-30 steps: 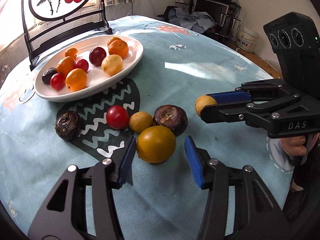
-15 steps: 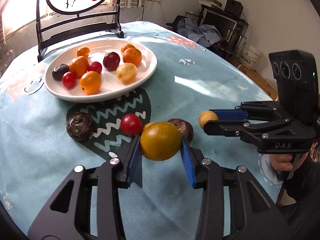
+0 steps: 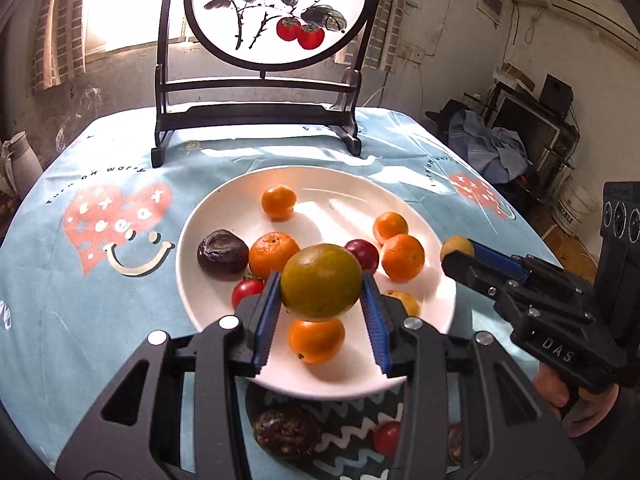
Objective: Organize fruits
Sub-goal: 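Place both fruits on the plate and open both tools, then withdraw both tools and approach the dark fruits with the right tool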
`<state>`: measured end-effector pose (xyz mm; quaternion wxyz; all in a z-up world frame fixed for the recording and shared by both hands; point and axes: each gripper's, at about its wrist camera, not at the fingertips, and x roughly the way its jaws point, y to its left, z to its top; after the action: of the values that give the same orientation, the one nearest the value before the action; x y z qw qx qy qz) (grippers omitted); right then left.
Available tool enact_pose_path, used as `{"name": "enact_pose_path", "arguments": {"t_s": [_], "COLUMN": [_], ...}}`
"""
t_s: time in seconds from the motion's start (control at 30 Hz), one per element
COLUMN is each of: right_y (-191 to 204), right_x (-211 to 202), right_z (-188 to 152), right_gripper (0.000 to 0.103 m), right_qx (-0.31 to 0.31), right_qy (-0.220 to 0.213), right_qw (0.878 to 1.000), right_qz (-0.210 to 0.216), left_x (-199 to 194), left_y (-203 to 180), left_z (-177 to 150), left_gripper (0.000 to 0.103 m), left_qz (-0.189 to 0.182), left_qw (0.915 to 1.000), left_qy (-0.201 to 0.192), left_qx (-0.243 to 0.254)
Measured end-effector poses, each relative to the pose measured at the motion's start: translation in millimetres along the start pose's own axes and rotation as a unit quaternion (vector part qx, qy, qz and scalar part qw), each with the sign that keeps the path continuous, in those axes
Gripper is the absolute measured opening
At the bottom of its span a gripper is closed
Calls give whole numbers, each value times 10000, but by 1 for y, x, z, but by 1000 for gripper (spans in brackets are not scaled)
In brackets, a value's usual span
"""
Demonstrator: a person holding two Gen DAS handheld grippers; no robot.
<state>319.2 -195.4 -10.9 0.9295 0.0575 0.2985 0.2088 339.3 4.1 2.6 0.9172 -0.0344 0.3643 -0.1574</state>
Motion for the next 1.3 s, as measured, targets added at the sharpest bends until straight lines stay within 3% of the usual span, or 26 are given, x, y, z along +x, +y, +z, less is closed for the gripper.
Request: {"name": "enact_pose_path", "arguments": {"t_s": [0.23,0.3,0.33,0.37,0.53,0.7,0.77,0.9,1.1,1.3], "right_y": [-3,-2,-2,-1,5,23,30,36,33,49], "right_x": [30,32,32,30,9,-14,-21,-34,-43,-48], "right_z": [5,5,5,4,1,-11,-18,-34,-62,-84], "right_gripper": [28,40,40,41,41,41,41,41,41,43], "right_qx": [-58,-100,-120,-134,-157,-402,-532,-756,-891,-1469], "right_qy": [217,235,254,302,296,260,266,355,959,1265], "right_qw": [9997,9996,9995,9994,9993,9985,9978,9961,9907,9805], "right_qz": [-45,-88,-117,-81,139,268,304,276,360,312], "left_x": [30,32,30,24,-5,-25,-32,-43,-49,-58], "left_y": [6,7,7,6,2,4,6,14,46,54], "left_z": [6,7,7,7,3,-15,-24,-42,-57,-57], "left_gripper": [41,45,70,88,88,89,98,99,99,99], "left_qz": [315,373,469,603,748,855,951,1141,1077,1142], "left_qw": [9993,9990,9987,9982,9969,9961,9951,9930,9918,9899], "left_qy": [200,224,185,58,-239,-229,-269,-291,-2,-120], "left_qx": [27,-18,-32,-42,66,-40,-56,-91,-680,-836]}}
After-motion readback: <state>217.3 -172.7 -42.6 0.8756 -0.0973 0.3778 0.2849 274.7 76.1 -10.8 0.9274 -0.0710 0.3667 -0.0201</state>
